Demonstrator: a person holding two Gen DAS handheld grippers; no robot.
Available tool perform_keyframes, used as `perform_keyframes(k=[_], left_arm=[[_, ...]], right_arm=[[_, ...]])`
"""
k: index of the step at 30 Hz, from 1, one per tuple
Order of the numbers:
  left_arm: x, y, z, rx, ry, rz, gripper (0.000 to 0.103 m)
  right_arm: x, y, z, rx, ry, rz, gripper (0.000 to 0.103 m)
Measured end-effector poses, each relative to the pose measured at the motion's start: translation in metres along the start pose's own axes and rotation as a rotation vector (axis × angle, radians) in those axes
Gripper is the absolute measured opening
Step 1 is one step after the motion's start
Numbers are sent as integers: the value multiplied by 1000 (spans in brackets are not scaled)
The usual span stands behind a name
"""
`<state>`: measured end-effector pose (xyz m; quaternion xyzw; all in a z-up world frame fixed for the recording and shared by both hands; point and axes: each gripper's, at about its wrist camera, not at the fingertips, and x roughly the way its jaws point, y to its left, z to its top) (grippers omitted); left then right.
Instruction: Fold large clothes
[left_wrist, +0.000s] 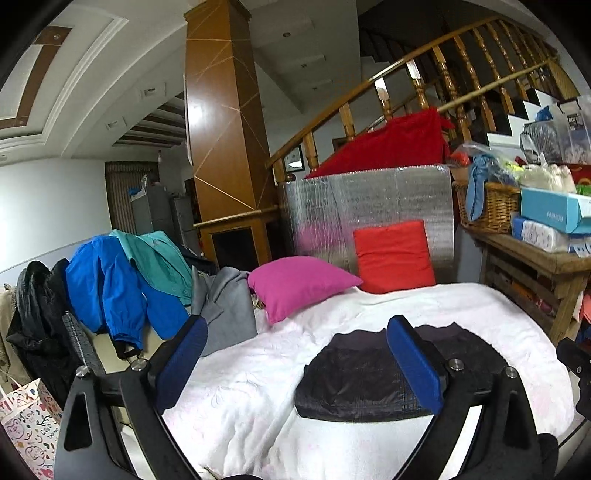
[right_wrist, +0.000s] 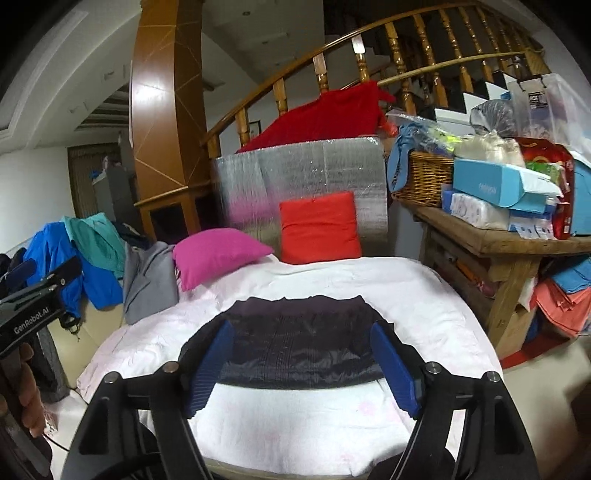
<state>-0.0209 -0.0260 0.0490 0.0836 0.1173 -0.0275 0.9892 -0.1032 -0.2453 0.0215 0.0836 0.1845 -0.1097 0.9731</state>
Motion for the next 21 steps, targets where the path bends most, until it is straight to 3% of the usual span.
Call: perform_keyframes(k=[8, 21], left_arm=[[-26, 10, 6, -7, -42, 19, 100], [-29, 12, 4, -11, -40, 21, 102]], right_arm=[[-21, 8, 2, 53, -68, 15, 87], [-17, 17, 1, 33, -50, -22, 87]])
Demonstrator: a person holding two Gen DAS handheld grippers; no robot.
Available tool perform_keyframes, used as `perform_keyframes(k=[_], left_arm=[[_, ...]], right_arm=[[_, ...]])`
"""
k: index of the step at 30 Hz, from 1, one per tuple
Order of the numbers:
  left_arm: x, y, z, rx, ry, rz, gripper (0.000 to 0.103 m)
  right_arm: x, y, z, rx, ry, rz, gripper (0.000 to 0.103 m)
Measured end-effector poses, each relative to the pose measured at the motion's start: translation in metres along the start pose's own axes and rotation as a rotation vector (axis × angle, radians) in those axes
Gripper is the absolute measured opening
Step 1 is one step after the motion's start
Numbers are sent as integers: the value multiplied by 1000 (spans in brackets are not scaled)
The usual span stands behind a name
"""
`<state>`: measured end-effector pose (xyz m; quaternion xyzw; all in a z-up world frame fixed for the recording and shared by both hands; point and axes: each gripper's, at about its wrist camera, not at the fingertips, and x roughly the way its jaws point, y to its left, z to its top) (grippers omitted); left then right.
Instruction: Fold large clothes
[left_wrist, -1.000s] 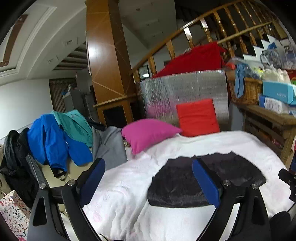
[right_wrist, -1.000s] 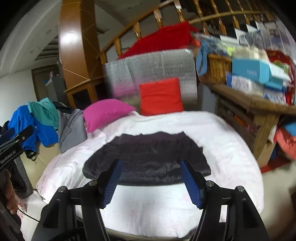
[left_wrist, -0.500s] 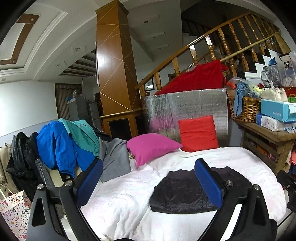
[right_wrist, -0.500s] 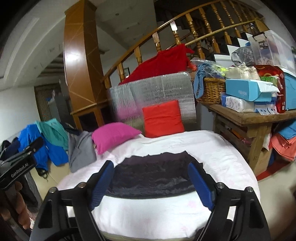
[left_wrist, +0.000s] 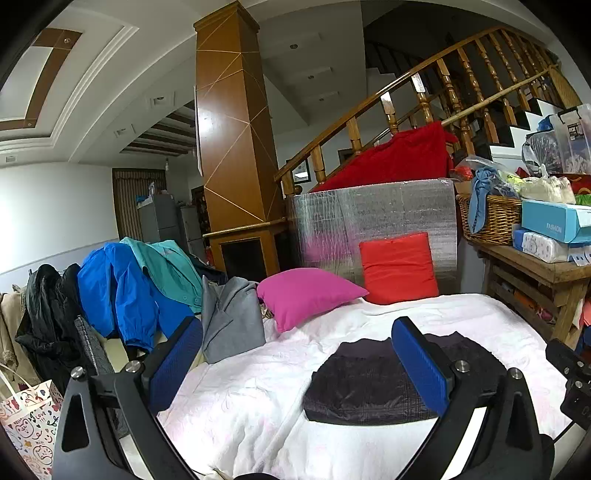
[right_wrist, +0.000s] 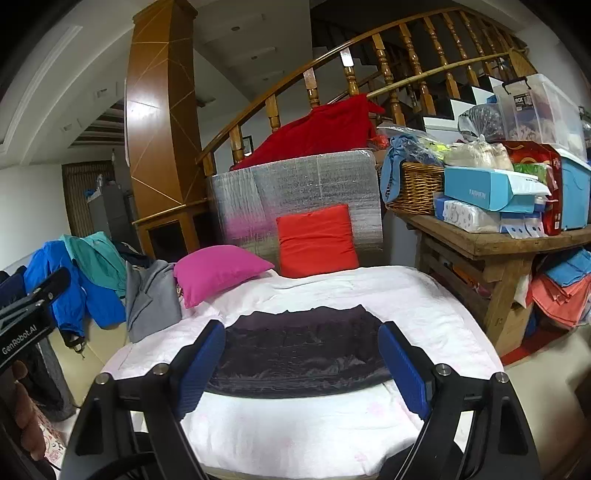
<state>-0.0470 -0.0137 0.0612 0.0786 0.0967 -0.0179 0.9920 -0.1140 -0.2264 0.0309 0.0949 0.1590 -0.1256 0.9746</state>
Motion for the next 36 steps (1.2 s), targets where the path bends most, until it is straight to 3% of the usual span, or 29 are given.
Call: perform_keyframes(k=[15, 36], left_arm=[[2, 4, -1, -16, 11, 12, 102], [2, 8, -4, -32, 9, 15, 102]], right_arm=[[15, 1, -7, -10, 54, 11, 87], [10, 7, -7, -32, 42, 11, 87]])
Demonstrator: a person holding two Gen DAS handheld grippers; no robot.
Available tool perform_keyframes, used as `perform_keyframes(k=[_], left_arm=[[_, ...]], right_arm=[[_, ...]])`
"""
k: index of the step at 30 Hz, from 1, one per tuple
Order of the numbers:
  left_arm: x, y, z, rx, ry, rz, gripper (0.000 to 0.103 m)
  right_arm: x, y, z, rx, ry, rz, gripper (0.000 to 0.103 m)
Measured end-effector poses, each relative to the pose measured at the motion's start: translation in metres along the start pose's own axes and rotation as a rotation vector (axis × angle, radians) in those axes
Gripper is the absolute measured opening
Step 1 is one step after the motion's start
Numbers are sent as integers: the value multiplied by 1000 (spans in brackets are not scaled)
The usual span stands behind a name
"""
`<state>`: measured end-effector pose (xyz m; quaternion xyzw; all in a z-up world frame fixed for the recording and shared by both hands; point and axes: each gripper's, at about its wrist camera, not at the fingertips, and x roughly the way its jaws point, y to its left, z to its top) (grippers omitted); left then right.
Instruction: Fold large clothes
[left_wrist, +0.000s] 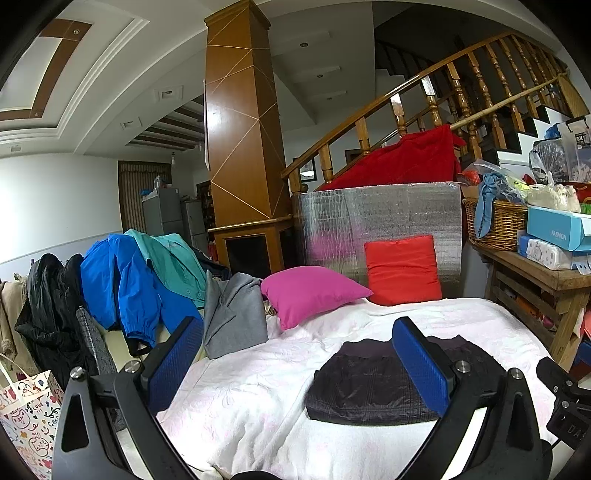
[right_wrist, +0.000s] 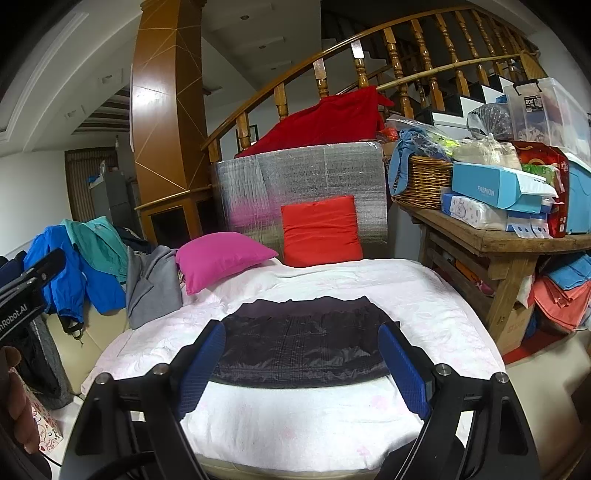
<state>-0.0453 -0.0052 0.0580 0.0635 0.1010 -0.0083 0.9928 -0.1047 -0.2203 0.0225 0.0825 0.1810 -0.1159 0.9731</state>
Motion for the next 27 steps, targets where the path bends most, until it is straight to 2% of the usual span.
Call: perform_keyframes(k=[16, 27], left_arm=[[-1, 5, -1, -17, 9, -12, 102], [-3, 14, -2, -25, 7, -7, 103]], right_arm=[[-7, 6, 2, 2, -9, -16, 87], [-6, 20, 1, -20, 21, -51, 87]])
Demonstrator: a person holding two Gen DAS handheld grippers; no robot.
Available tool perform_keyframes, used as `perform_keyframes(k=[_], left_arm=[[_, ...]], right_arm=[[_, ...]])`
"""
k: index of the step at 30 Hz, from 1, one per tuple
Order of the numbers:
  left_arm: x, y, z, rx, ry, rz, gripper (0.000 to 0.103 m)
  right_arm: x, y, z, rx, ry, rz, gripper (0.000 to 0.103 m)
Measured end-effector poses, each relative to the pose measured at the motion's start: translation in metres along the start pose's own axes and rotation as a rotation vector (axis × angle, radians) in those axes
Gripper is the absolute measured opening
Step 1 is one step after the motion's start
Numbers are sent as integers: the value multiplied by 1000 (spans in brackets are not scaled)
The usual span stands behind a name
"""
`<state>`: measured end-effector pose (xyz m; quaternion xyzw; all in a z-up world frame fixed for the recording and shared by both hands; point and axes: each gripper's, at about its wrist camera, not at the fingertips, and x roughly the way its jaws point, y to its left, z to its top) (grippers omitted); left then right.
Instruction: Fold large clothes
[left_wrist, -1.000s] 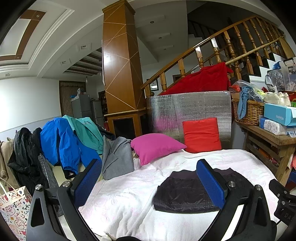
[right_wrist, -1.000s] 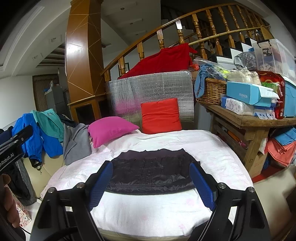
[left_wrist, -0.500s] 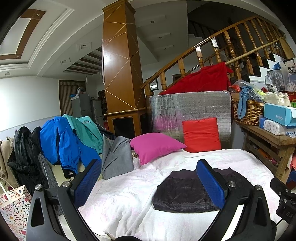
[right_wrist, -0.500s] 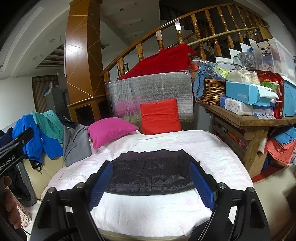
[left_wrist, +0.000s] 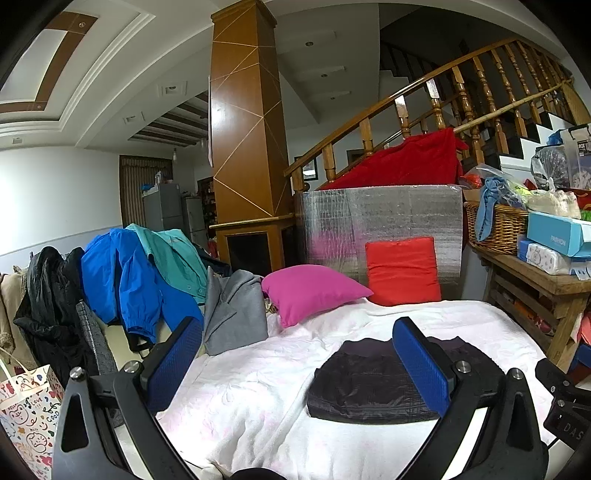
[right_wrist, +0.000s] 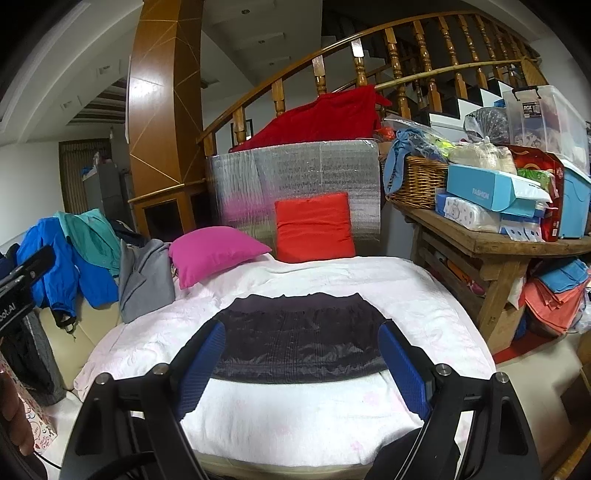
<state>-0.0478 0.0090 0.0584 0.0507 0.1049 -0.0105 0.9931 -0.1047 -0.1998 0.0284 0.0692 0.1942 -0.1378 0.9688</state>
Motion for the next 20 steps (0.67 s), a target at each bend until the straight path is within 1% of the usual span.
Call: perform_keyframes(k=[10, 16, 19, 20], left_arm=[[12, -2, -3, 21, 19, -8, 103], [32, -5, -6, 7, 67, -65, 103], [47, -9, -11, 6, 77, -91, 103], [58, -10, -14, 3, 94, -103, 103]], right_arm=[[6, 5, 2, -15, 2, 4, 87], [26, 5, 5, -17, 28, 5, 87], [42, 0, 7, -12, 42, -9, 87], [53, -4, 8, -9, 53, -13, 87]])
